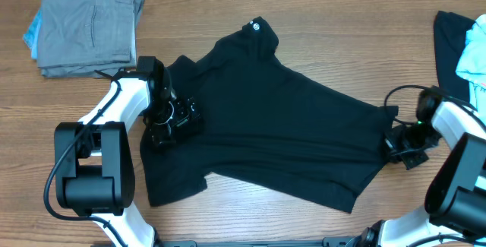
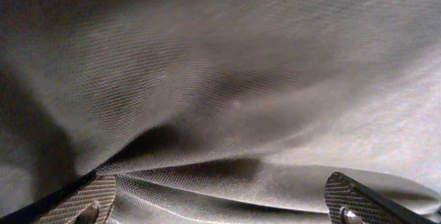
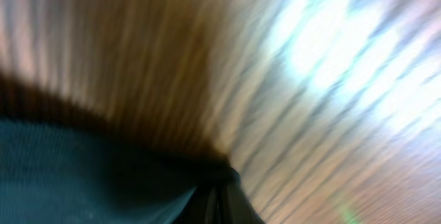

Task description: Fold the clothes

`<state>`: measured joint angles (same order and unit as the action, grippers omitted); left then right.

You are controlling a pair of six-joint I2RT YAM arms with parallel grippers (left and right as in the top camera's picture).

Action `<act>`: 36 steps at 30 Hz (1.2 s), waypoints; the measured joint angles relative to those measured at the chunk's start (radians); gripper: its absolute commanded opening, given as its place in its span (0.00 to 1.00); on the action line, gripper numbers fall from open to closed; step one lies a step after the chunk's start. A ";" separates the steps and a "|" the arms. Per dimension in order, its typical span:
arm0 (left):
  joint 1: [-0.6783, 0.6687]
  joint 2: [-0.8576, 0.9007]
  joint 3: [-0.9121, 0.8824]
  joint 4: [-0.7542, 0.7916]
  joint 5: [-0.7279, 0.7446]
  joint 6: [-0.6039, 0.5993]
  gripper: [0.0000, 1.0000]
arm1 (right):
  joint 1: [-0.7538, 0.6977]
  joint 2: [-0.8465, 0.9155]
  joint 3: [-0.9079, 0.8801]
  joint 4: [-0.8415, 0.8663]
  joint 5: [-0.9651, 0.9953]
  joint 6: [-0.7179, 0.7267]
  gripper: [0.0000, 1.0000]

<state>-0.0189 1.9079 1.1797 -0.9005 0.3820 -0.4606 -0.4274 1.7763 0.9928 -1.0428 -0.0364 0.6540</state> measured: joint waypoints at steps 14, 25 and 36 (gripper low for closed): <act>-0.161 -0.218 0.050 0.201 0.000 0.098 0.86 | -0.065 -0.285 -0.015 -0.012 -0.043 -0.080 0.09; -0.280 -0.186 0.076 0.538 -0.093 0.016 0.04 | 0.215 -0.359 -0.016 -0.074 -0.311 -0.256 0.04; -0.256 0.048 0.077 0.731 -0.130 -0.002 0.04 | 0.544 -0.359 -0.019 -0.083 -0.342 -0.234 0.04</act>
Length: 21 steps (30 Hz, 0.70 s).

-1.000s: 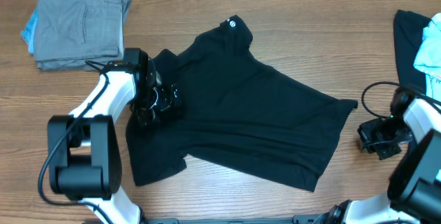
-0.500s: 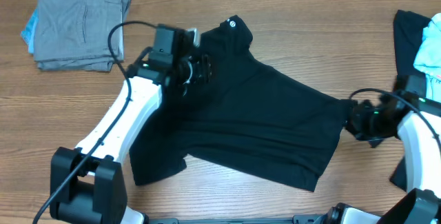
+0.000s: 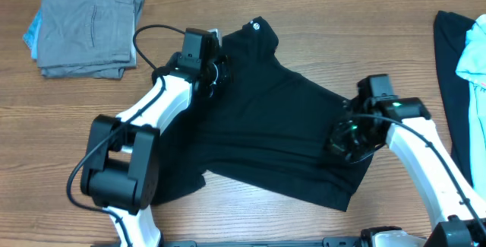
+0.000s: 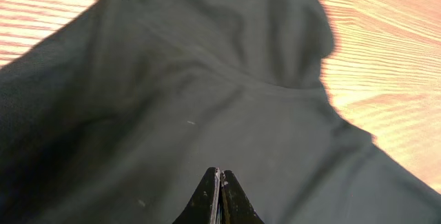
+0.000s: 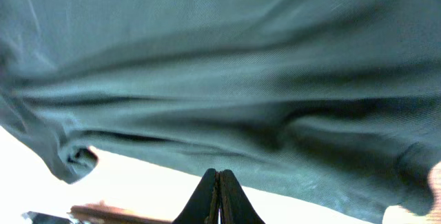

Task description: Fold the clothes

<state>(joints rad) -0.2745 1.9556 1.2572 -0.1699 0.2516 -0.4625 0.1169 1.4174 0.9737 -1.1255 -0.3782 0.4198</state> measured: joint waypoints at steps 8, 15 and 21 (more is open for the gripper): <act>0.070 0.076 0.000 0.036 -0.040 -0.003 0.04 | 0.187 0.000 0.000 -0.020 0.001 0.045 0.04; 0.113 0.132 0.008 0.023 -0.051 -0.005 0.05 | 0.333 0.000 -0.034 0.050 0.032 0.176 0.04; 0.114 0.141 0.020 0.025 -0.080 -0.006 0.04 | 0.349 0.000 -0.067 0.066 0.047 0.236 0.04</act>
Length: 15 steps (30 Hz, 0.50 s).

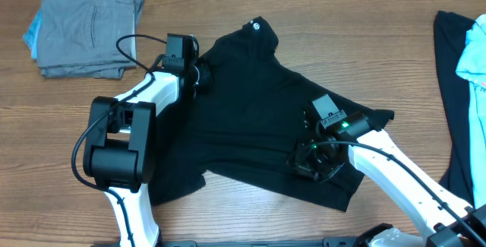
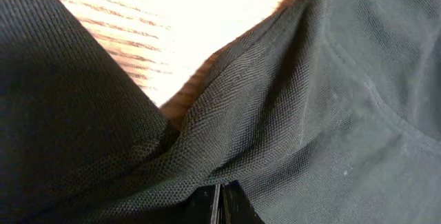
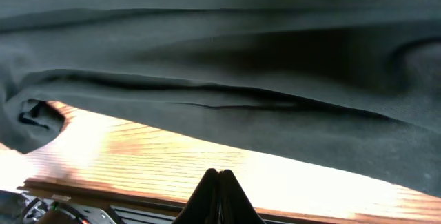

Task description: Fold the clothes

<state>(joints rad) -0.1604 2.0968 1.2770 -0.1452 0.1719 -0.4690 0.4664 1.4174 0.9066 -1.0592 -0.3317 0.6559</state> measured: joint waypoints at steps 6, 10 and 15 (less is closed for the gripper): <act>0.045 0.000 0.008 -0.004 -0.117 -0.004 0.06 | 0.000 0.000 -0.002 0.000 0.004 0.018 0.04; 0.126 0.000 0.009 -0.005 -0.234 -0.003 0.08 | 0.000 0.000 -0.003 0.005 0.007 0.021 0.04; 0.236 0.001 0.014 -0.008 -0.312 0.000 0.41 | 0.000 0.000 -0.003 0.014 0.008 0.024 0.04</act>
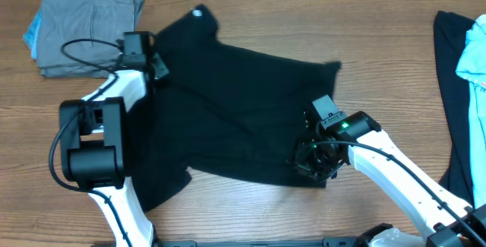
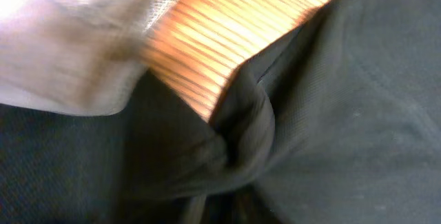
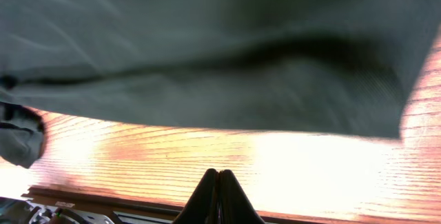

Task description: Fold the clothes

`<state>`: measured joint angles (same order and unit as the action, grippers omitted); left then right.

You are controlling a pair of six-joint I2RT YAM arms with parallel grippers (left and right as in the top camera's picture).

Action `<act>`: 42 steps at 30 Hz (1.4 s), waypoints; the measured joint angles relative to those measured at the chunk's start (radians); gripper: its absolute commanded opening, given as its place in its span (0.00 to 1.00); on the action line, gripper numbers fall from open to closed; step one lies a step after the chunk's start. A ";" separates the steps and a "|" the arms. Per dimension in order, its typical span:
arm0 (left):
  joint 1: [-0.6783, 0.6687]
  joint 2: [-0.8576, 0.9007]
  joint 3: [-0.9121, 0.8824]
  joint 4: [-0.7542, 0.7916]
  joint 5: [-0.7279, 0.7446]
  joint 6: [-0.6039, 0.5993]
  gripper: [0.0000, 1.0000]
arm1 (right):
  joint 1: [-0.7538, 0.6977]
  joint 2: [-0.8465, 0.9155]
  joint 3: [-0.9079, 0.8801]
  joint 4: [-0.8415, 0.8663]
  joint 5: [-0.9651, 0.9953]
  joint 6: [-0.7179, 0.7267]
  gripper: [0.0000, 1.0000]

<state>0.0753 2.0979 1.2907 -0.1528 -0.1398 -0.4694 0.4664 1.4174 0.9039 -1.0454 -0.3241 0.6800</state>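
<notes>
A black shirt point(image 1: 235, 102) lies spread over the middle of the wooden table, its collar with a white label at the far left. My left gripper point(image 1: 148, 63) sits at the shirt's upper left edge, shut on a bunched fold of the black cloth point(image 2: 241, 134). My right gripper point(image 1: 313, 163) rests at the shirt's lower right corner. In the right wrist view its fingertips point(image 3: 218, 174) are shut against bare wood, no cloth showing between them, and the shirt's hem point(image 3: 207, 45) lies just beyond them.
Folded grey trousers point(image 1: 87, 23) lie at the far left corner, close to my left gripper, and show blurred in the left wrist view point(image 2: 69, 52). A pile of dark and light blue clothes point(image 1: 463, 49) sits at the right edge.
My left gripper has moved left, toward the grey trousers, still shut on the shirt. The whole shirt has shifted left and lies flatter. The right gripper is in the same place.
At first the left gripper was open on the shirt's left side and the right gripper shut at its right hem. Then the left was shut near the collar and the right further in. The right ended at the lower hem; now the shirt lies further left.
</notes>
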 measured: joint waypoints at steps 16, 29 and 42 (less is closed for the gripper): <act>0.010 0.043 0.337 -0.462 0.061 0.079 1.00 | 0.000 0.034 -0.002 0.135 0.060 0.003 0.12; -0.167 0.043 0.510 -0.758 0.168 0.084 1.00 | 0.000 0.259 -0.002 0.176 0.122 0.001 0.06; -0.179 0.043 0.511 -0.862 0.175 0.084 1.00 | -0.086 0.311 0.018 0.036 0.169 0.055 0.04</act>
<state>-0.1032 2.1414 1.8019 -1.0145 0.0349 -0.3851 0.3801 1.7287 0.9222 -1.0092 -0.1555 0.7353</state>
